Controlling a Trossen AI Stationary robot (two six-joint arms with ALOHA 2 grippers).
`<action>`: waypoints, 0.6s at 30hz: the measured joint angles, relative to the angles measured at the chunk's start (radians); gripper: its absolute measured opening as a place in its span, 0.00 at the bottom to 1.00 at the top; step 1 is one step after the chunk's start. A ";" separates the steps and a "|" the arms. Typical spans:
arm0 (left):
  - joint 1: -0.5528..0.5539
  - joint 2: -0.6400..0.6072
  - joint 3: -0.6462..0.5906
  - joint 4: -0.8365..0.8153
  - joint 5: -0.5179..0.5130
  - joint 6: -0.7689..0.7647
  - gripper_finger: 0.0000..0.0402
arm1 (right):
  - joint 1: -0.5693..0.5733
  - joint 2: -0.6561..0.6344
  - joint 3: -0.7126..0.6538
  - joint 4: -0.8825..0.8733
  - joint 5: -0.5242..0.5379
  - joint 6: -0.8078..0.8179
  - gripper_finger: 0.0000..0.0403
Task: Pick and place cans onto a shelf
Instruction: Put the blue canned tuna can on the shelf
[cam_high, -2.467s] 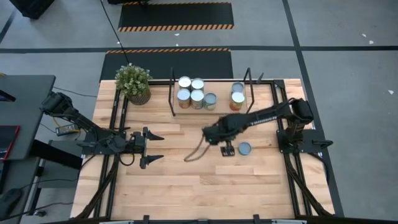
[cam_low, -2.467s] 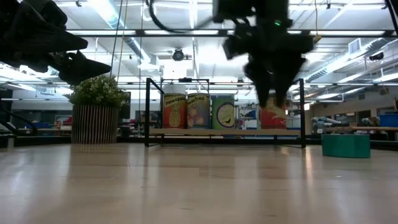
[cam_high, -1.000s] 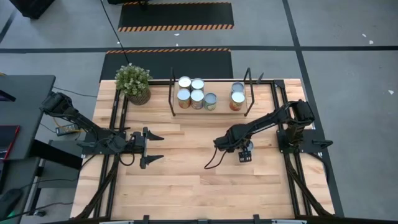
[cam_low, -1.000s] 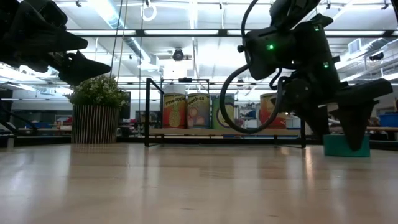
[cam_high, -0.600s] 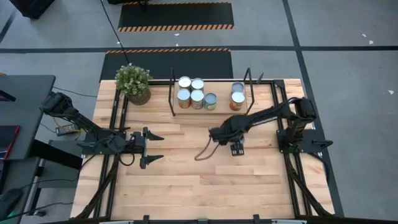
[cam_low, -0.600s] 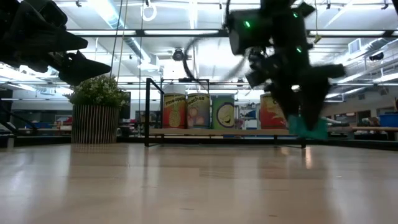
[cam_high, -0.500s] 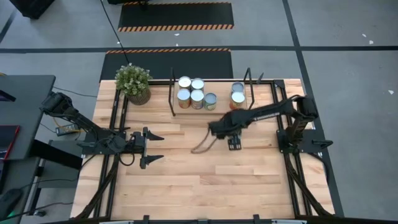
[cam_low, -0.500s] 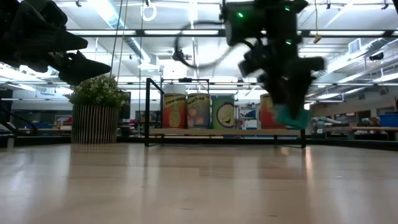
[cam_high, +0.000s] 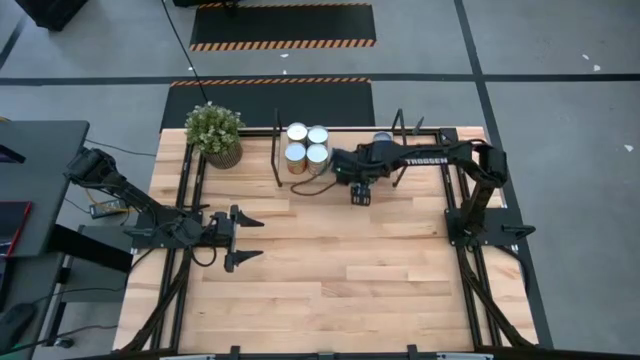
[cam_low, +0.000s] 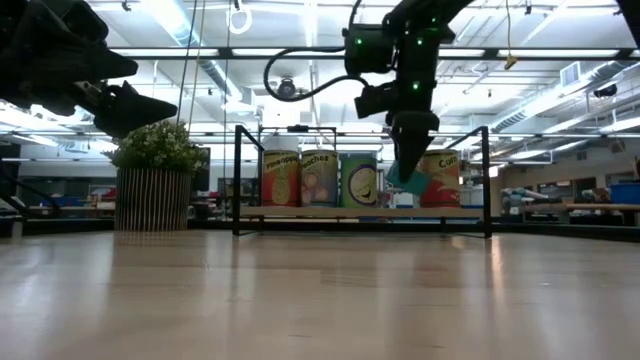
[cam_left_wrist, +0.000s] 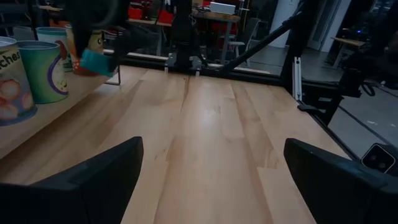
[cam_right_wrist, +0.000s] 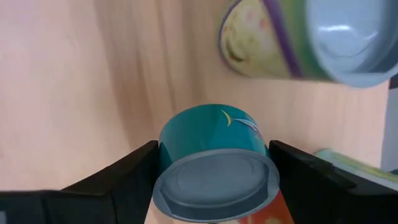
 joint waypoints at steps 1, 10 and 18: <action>0.000 0.000 0.000 0.000 0.000 0.001 0.99 | -0.010 0.000 0.000 0.008 -0.001 -0.009 0.75; 0.000 0.000 0.000 0.000 0.000 0.003 0.99 | -0.066 0.000 0.000 0.075 -0.004 -0.078 0.75; 0.000 0.000 0.000 0.000 0.000 0.006 0.99 | -0.109 0.000 0.000 0.088 -0.044 -0.125 0.75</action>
